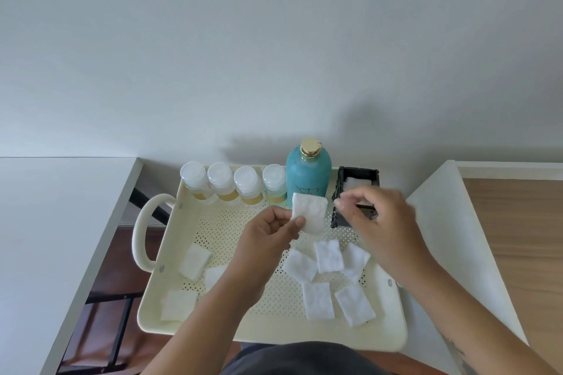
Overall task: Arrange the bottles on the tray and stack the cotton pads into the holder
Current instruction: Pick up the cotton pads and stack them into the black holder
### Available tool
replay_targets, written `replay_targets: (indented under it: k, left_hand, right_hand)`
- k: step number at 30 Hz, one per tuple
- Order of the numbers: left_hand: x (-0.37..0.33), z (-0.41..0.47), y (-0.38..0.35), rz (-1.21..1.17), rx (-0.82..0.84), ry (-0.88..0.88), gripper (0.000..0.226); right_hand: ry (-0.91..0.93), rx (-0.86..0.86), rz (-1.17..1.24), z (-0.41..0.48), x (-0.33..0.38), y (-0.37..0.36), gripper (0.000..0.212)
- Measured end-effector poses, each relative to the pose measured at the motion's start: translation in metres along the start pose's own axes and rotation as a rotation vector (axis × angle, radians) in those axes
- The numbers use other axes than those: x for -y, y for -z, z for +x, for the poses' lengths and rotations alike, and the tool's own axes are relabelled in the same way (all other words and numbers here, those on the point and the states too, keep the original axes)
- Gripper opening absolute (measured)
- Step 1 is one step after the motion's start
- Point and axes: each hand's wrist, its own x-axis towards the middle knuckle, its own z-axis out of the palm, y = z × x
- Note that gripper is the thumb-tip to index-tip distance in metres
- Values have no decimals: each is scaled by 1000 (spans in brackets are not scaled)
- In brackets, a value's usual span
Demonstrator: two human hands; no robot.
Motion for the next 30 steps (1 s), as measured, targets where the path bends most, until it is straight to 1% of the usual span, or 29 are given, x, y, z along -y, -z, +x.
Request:
replay_targets:
  k: [2,3,4,6,8,10,13,15,18,22,24,26,29,30]
  left_hand:
    - [-3,-1,-4,-6,83,3,15]
    - [-4,-1,-5,2,122,2,17]
    - [-5,-1,-7,12,149,0,17]
    - [-4,0,-6,56,149,-5,16]
    - [1,4,1,136,61,-3,15]
    - [10,10,13,216,-82,18,14]
    - [26,16,40,342,-302,54,7]
    - [35,16,60,436,-396,66,3]
    - [47,13,90,602,-486,73,3]
    - [58,7,116,828,-553,113,23]
    - [63,5,123,971,-561,140,32]
    - [68,3,127,1061,-557,159,38]
    - [72,4,128,1159,-545,217,39]
    - [73,4,127,1187,-543,237,38]
  right_hand:
    - [-195,179,249,-9,11,-5,22]
    - [-245,227,300,-12,12,-7,20]
    - [-255,231,308,-11,10,-9,13]
    - [-230,169,278,-4,9,-5,1]
    - [-203,87,217,10,3,4,4]
    - [-204,43,124,26,-7,15,5]
    - [-239,103,-49,49,-26,24,9]
    - [-248,151,-151,57,-32,23,12]
    - [-214,163,-325,61,-35,16,11]
    - [-72,70,-485,57,-38,11,13]
    - [-29,45,-532,54,-39,11,15]
    - [5,14,-560,49,-41,10,17]
    - [102,-39,-549,40,-40,7,5]
    - [126,-35,-548,36,-40,5,8]
